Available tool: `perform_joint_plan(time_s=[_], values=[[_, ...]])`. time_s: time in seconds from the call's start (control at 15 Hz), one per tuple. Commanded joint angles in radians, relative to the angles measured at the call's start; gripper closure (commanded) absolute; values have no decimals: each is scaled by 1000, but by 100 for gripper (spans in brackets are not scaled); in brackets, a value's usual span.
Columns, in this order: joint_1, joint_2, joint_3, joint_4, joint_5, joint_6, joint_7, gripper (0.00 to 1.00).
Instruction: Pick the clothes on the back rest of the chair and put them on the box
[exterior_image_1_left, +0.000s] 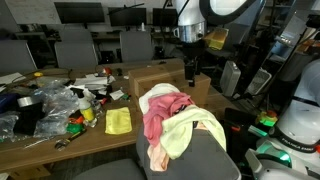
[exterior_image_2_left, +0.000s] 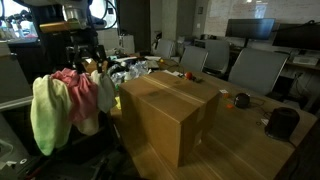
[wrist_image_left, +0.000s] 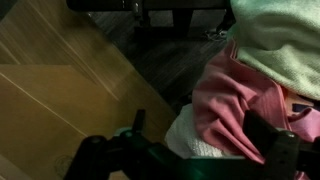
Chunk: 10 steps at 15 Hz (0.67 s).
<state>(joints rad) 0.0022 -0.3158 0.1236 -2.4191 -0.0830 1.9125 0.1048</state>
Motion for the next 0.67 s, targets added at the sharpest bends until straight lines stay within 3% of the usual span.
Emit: perform_joint_plan(time_s=[0.0, 0.6], values=[[33, 19, 11, 18, -32, 30, 20, 0], [100, 68, 61, 35, -36, 216, 23, 0]])
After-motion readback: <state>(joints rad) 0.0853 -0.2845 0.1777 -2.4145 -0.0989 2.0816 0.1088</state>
